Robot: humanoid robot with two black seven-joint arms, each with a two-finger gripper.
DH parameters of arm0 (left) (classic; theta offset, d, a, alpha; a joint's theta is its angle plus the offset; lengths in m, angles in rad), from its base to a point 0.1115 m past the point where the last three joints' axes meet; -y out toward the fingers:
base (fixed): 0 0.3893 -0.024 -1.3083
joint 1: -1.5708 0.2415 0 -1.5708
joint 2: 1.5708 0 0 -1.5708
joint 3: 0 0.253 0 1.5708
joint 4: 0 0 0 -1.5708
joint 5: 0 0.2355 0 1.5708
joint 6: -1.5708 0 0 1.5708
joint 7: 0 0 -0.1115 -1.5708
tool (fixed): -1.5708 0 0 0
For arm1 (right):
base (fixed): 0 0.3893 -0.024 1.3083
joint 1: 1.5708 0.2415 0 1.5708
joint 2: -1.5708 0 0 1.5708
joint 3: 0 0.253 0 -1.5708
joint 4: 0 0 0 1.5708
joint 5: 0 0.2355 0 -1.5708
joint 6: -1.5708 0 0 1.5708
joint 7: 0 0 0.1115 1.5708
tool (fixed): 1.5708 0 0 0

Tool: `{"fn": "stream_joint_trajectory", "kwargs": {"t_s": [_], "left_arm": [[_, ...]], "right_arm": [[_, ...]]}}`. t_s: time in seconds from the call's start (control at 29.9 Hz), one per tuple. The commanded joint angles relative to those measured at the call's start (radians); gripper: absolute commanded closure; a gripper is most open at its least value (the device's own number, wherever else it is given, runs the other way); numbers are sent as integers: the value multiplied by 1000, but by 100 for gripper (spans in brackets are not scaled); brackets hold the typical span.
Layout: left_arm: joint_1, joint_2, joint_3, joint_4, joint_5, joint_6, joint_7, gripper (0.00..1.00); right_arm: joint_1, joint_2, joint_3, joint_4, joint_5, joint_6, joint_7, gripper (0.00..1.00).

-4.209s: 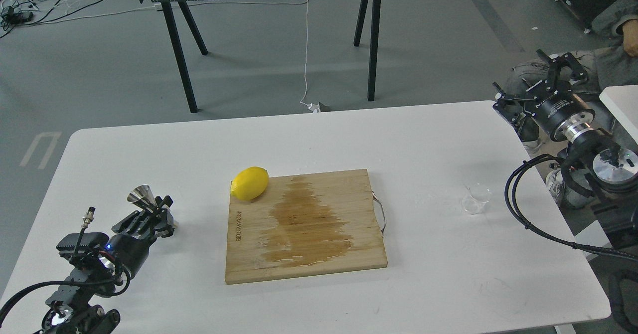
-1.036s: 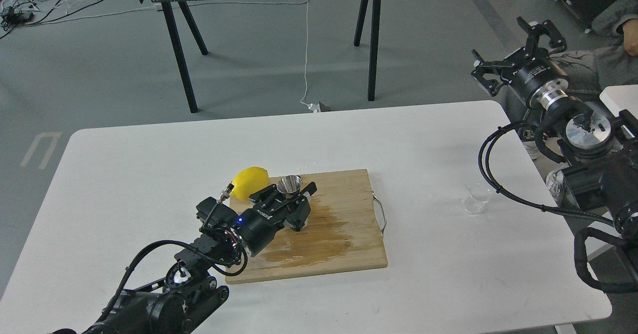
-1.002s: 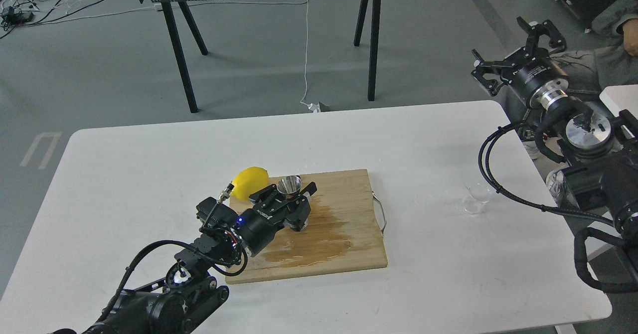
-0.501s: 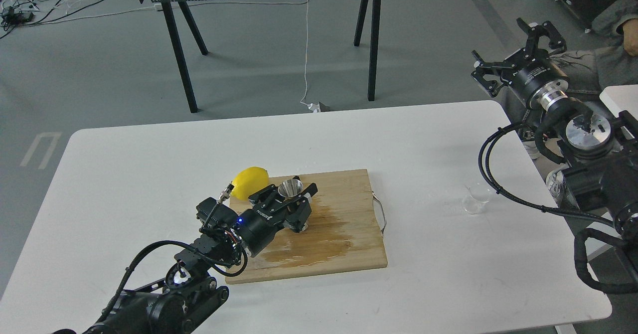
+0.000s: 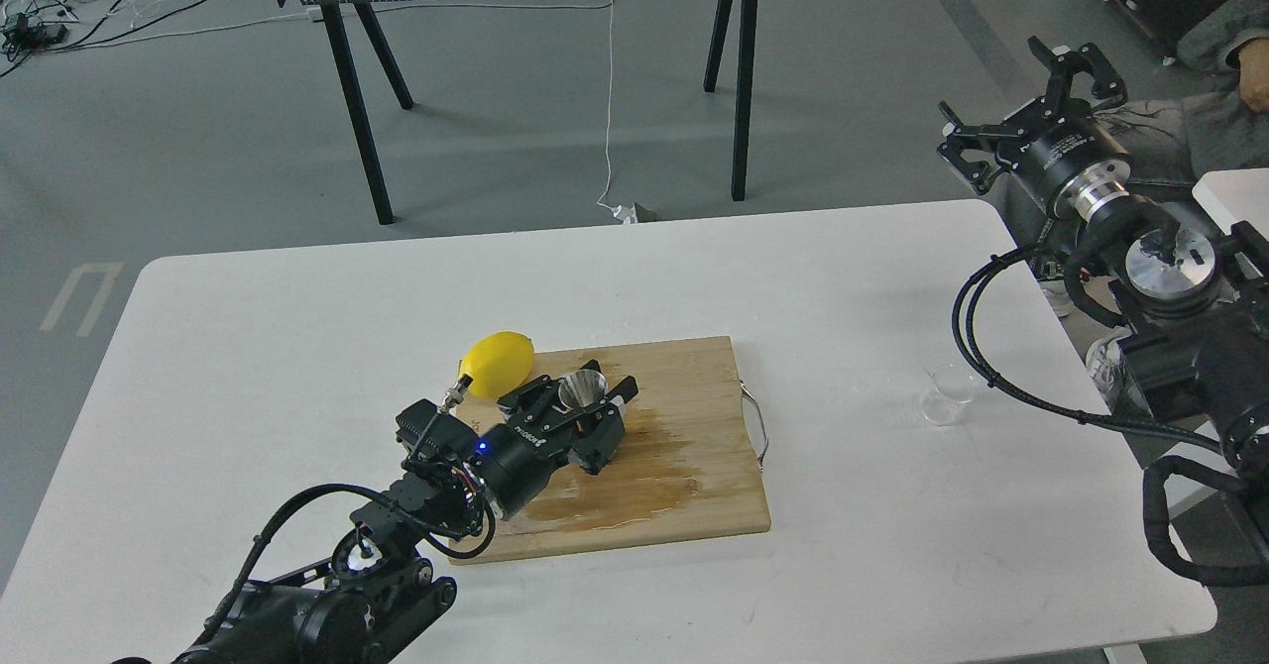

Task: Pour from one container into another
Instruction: 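Lower the jigger upright onto the board beside the lemon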

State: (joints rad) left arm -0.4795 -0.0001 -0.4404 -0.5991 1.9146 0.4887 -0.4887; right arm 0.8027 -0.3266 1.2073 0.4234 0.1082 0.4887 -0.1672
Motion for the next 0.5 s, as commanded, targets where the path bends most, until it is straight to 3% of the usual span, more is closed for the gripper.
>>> {"fn": "stream_joint_trajectory", "kwargs": {"t_s": [0.0, 0.23, 0.47], "left_arm": [[2, 0, 0, -2, 1, 0, 0, 18], [19, 0, 2, -8, 1, 0, 0, 10], [32, 0, 2, -8, 0, 0, 0, 9]], "right_arm": [[0, 0, 0, 0, 1, 0, 0, 1], [-3, 0, 0, 0, 1, 0, 0, 1], [-10, 0, 2, 0, 2, 0, 2, 1]]}}
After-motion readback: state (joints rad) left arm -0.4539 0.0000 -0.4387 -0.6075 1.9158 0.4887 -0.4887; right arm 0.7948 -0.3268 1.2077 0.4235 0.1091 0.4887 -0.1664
